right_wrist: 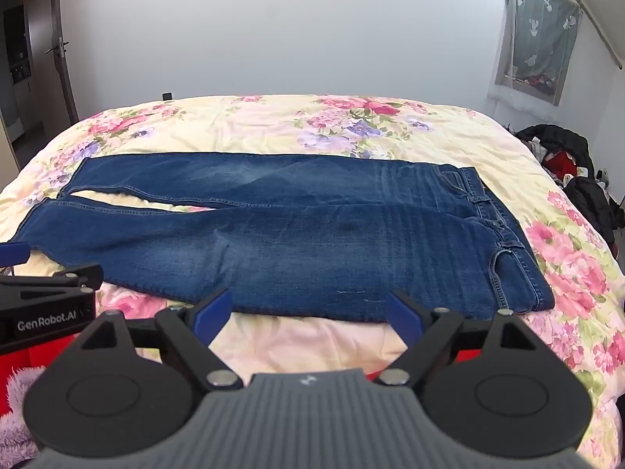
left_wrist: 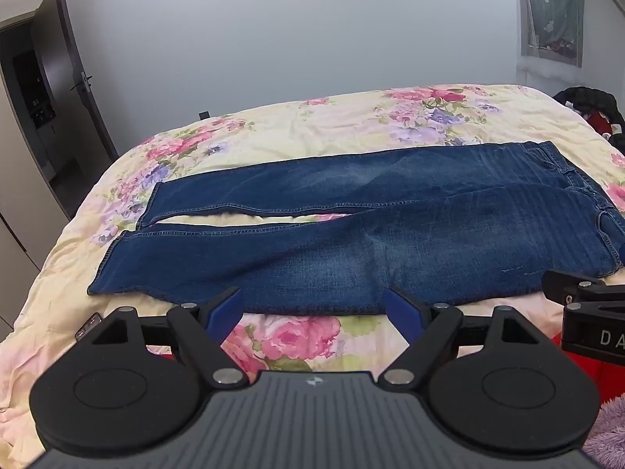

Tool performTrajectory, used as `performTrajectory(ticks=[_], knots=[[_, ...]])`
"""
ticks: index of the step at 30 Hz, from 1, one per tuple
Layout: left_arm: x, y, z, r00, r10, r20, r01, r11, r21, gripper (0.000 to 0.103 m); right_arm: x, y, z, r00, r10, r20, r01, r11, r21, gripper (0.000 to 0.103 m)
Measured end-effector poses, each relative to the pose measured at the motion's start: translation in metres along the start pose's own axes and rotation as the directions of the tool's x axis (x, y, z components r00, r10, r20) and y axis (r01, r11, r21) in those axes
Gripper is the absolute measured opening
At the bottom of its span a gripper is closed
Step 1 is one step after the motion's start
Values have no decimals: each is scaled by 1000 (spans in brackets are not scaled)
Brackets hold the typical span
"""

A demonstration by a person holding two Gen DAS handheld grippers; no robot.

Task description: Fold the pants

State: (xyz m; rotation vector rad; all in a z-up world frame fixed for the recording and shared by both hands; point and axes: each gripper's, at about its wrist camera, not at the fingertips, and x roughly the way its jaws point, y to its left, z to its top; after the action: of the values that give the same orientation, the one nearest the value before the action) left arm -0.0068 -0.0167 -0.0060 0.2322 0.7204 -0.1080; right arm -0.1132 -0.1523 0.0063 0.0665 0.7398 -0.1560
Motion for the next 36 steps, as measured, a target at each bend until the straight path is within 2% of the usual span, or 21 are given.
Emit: performTrajectory(ticks=[36], knots=[[0,1,-1,1000,0,-7,0,1000,4,96,-1,1,-3,1000,-9,-5,9,1000,-9,82]])
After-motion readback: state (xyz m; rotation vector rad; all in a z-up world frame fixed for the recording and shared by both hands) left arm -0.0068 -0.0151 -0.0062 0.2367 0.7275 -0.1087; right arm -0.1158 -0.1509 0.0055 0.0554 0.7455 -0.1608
